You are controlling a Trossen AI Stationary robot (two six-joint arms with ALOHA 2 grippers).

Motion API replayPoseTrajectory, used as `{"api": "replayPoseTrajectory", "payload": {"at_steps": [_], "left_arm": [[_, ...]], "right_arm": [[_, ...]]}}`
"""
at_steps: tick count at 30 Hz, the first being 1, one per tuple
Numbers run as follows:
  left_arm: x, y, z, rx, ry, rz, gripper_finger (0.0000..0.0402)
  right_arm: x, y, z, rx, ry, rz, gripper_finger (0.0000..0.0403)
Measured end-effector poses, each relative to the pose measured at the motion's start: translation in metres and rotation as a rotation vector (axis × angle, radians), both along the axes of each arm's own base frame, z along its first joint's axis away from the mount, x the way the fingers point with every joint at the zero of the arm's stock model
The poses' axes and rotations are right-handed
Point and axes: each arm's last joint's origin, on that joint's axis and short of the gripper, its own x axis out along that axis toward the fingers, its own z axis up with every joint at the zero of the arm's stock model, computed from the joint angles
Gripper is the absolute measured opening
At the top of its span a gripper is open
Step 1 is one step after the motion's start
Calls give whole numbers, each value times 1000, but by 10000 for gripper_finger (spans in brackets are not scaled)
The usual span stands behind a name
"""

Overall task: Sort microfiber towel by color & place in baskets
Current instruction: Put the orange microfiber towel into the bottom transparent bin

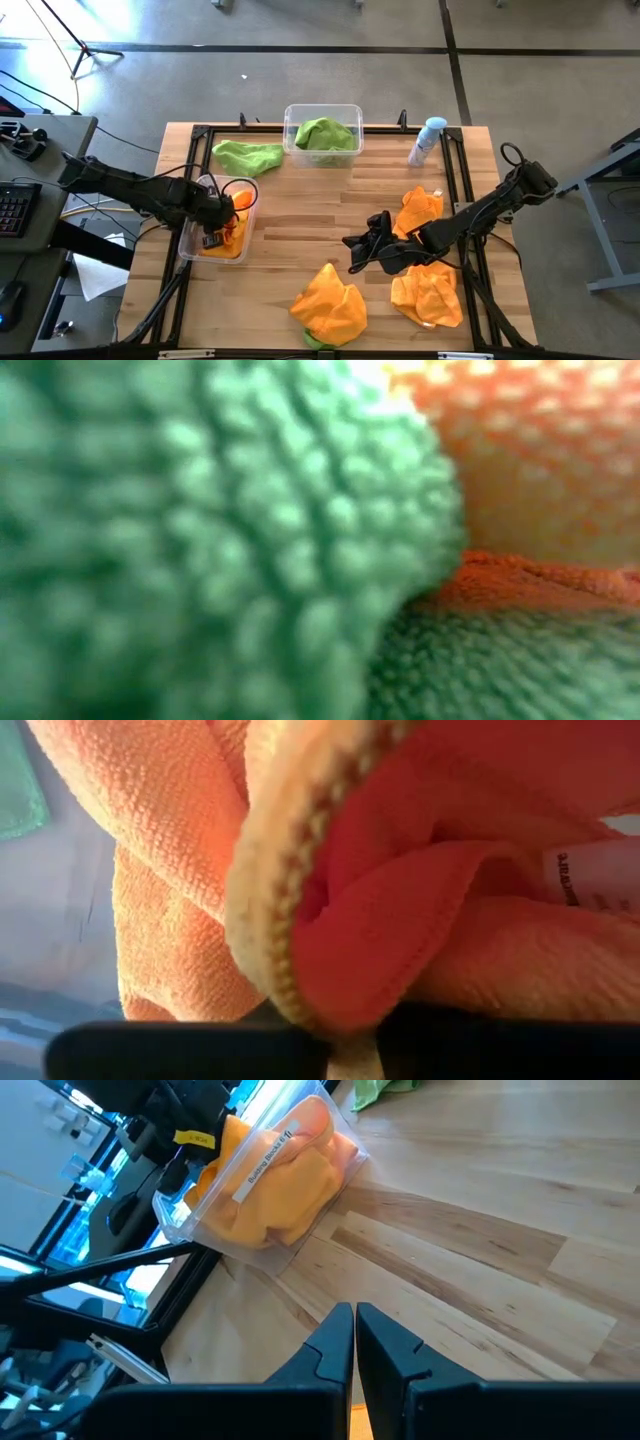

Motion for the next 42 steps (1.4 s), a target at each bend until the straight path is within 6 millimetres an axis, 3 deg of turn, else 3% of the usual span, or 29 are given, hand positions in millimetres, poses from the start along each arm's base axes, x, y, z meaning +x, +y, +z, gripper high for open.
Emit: {"api": "replayPoseTrajectory", "payload": {"at_steps": [10,15,27,34,37,42], "left_arm": [[2,0,0,1,-12,-4,150],[1,0,2,2,-2,-32,180],[-5,3,81,13,-91,199,180],[1,1,108,-56,-227,357,179],[12,-5,113,-58,-353,309,179],[33,-21,123,-46,-571,172,179]], "right_arm": [[0,0,0,-46,15,26,12],[0,0,0,-117,38,64,12],[-4,-4,-6,-204,135,90,12],[-5,-6,-11,-251,220,208,12],[-4,-5,-11,-295,251,315,12],[-4,-5,-11,-311,257,341,12]]}}
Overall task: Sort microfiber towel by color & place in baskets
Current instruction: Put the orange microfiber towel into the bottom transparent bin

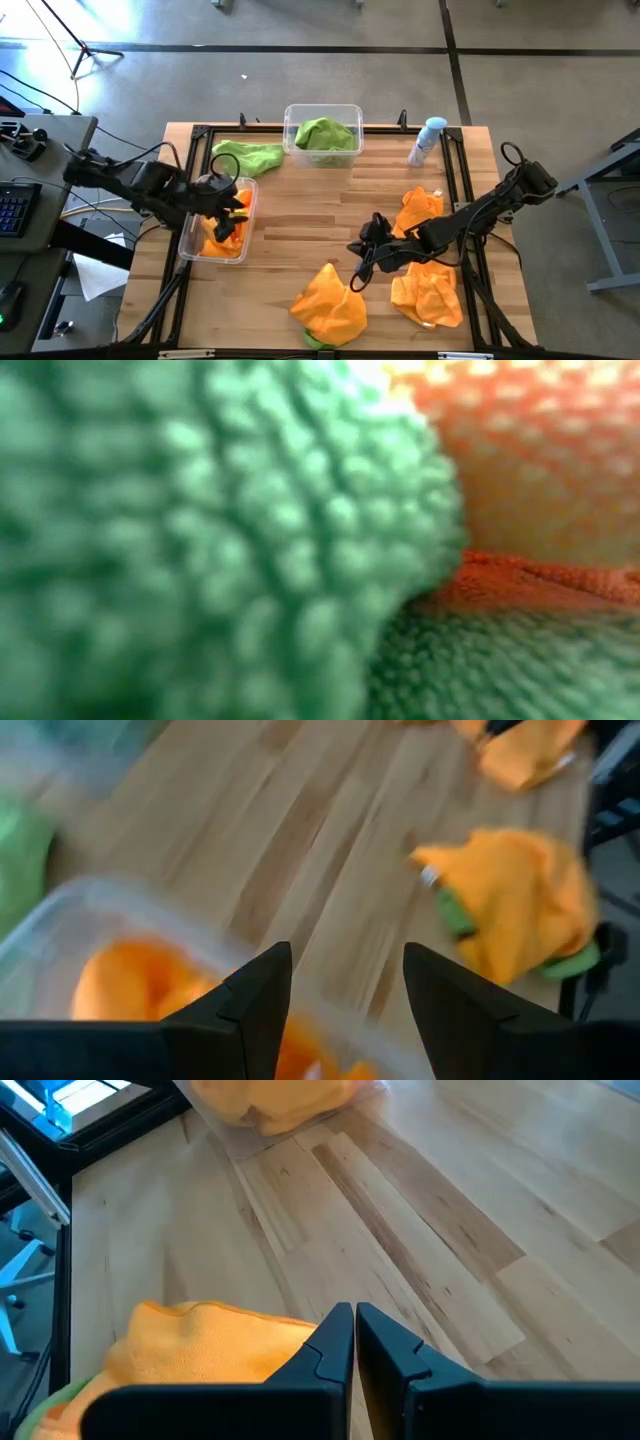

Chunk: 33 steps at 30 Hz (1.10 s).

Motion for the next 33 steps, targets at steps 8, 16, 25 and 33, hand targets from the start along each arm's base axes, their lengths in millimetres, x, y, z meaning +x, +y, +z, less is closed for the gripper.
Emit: {"api": "replayPoseTrajectory", "payload": {"at_steps": [8,16,25,33], "left_arm": [[10,-11,-1,65,-40,-7,179],[14,-20,-6,189,-3,-155,179],[12,-25,-18,320,-37,-223,179],[7,-26,-39,291,-38,-272,179]], "right_arm": [[5,-2,4,29,-56,-20,12],[25,18,49,-16,3,104,1],[69,43,80,17,330,53,3],[110,72,60,140,521,157,59]]}}
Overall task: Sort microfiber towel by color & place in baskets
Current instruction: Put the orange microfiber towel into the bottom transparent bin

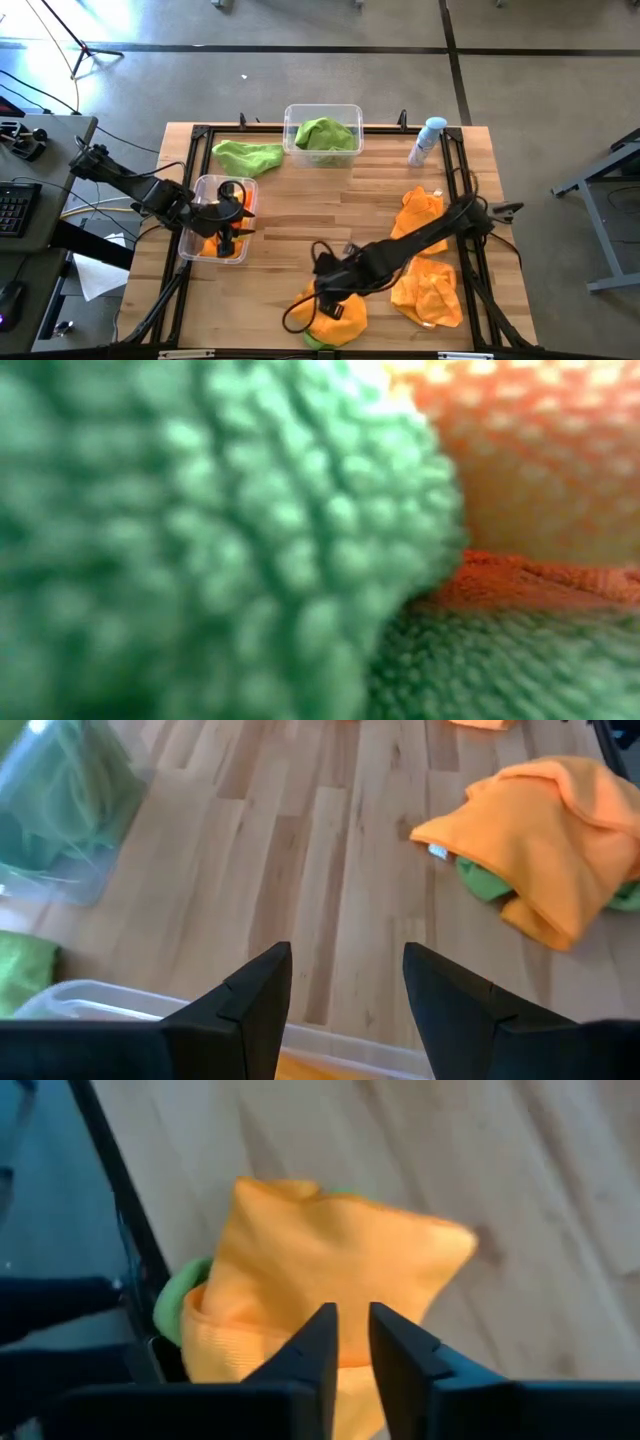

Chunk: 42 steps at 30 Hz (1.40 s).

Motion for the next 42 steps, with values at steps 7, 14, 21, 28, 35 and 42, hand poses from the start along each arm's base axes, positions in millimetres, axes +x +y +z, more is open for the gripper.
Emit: {"api": "replayPoseTrajectory", "payload": {"at_steps": [7,14,21,28,35,42], "left_arm": [[0,-1,-1,-1,13,-37,179],[0,-1,-1,10,17,-54,179],[0,-1,-1,21,19,-67,179],[0,-1,-1,21,20,-66,179],[-1,-2,-2,-11,32,-97,179],[0,-2,-2,-16,32,-99,179]], "right_arm": [[16,12,-40,31,186,-26,142],[21,24,-68,156,313,-48,190],[15,36,-69,182,334,-65,179],[11,43,-81,126,351,-64,119],[8,47,-78,128,353,-138,13],[3,52,-33,47,216,-185,6]]}}
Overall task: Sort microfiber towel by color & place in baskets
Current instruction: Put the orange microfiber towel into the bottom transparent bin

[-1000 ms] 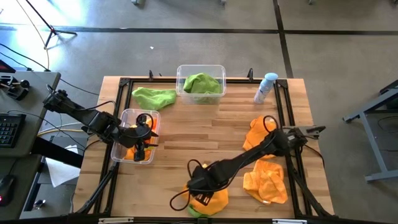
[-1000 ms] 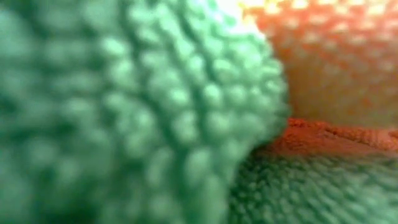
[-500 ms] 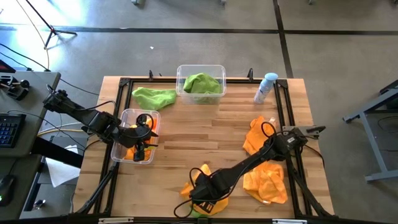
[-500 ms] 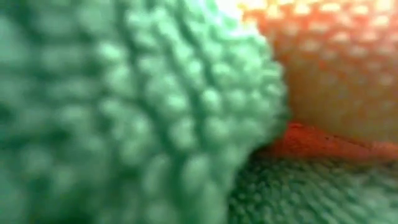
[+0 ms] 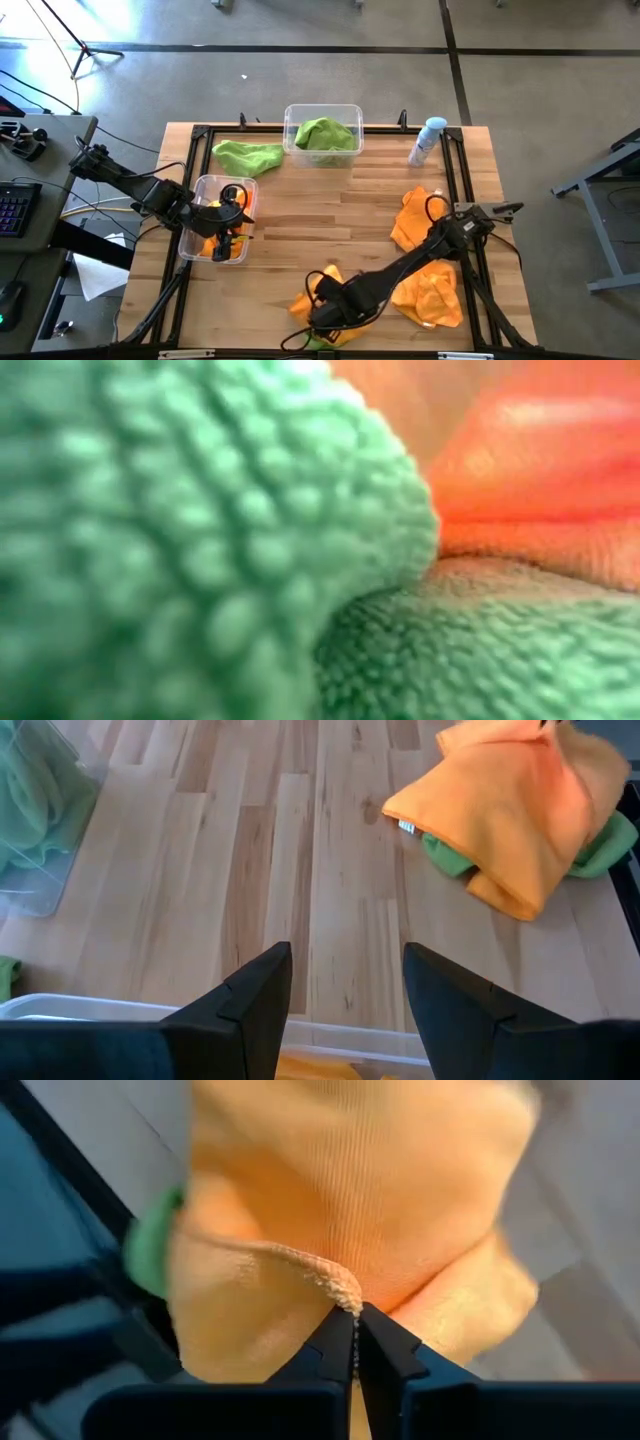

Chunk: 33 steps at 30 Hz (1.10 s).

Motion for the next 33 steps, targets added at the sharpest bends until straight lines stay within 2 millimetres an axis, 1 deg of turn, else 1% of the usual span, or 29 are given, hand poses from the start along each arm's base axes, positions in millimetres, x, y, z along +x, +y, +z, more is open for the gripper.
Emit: {"api": "replayPoseTrajectory", "payload": {"at_steps": [4,6,10,12,15,18,20,22,24,27,30,33], "left_arm": [[0,0,0,-3,-5,-1,179],[1,0,1,-5,-10,-1,179],[1,0,1,-6,-12,1,179],[1,0,1,-4,-15,3,179],[3,-1,3,-15,-40,6,179],[6,-2,6,-23,-92,20,179],[8,-2,9,-21,-136,36,179],[11,-2,13,-12,-187,49,179],[16,0,18,-11,-244,63,179],[23,5,26,-39,-340,101,179],[30,12,34,-70,-432,153,179],[35,20,41,-73,-504,175,179]], "right_arm": [[-17,-5,31,-66,-117,-64,2],[-27,-8,50,-120,-199,-99,3],[-47,-13,88,-275,-409,-138,2],[-57,-18,104,-374,-500,-162,1],[-70,-28,122,-520,-572,-137,1],[-78,-44,133,-626,-550,-94,1],[-83,-56,141,-664,-529,-74,1],[-89,-70,150,-707,-509,-12,0],[-95,-87,156,-727,-490,-9,0],[-111,-114,158,-765,-448,0,0],[-132,-139,157,-754,-436,-7,0],[-146,-157,150,-710,-501,23,0]]}}
